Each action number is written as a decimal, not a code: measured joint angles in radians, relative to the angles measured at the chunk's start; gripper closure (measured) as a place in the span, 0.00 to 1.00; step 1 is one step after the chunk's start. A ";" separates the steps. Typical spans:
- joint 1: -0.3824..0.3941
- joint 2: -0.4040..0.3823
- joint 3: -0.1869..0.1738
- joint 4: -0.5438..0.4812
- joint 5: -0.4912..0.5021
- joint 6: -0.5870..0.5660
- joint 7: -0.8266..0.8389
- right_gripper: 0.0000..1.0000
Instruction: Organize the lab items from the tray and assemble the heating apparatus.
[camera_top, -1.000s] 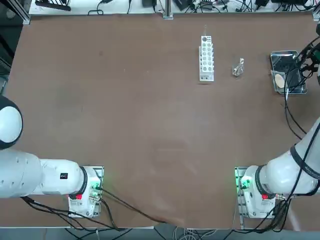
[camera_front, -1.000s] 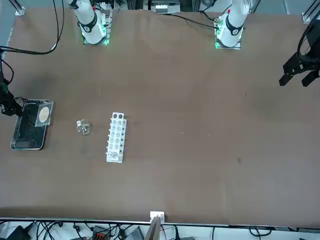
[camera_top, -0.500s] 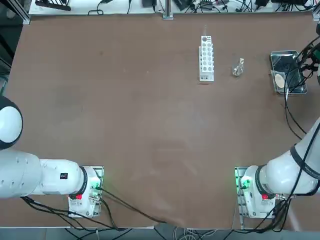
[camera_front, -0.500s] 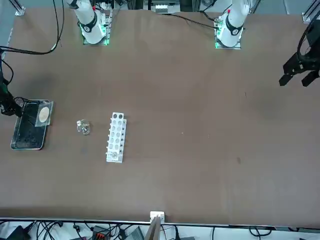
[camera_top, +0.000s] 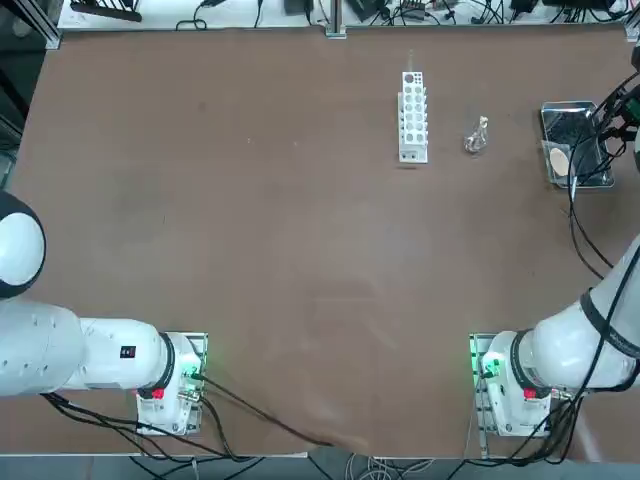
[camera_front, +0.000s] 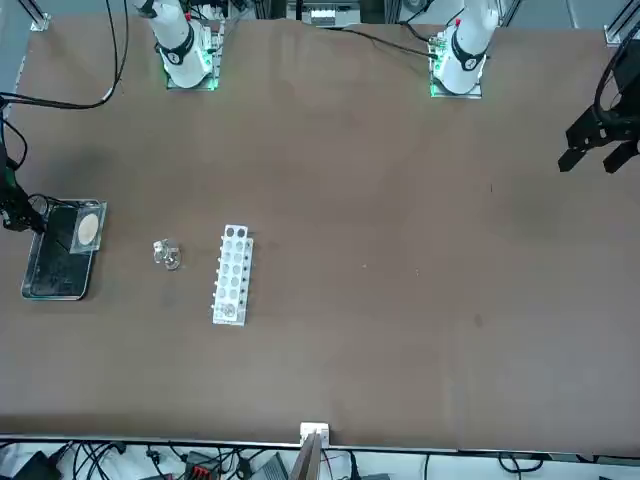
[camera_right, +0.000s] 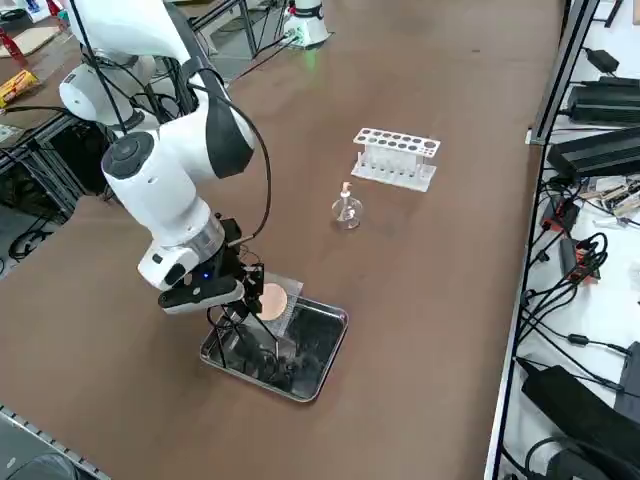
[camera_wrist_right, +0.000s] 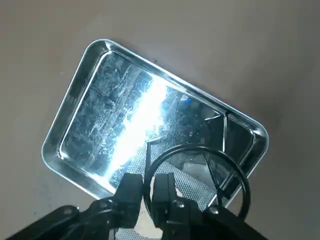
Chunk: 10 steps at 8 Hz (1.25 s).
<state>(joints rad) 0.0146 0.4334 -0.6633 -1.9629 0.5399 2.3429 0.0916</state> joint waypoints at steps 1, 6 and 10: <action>0.000 0.000 0.000 0.001 0.000 0.000 0.000 0.85; 0.003 0.000 0.001 0.014 0.003 0.000 0.000 0.94; 0.022 -0.021 0.001 0.031 0.004 -0.005 0.000 0.94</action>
<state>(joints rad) 0.0369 0.4123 -0.6618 -1.9324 0.5438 2.3374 0.0915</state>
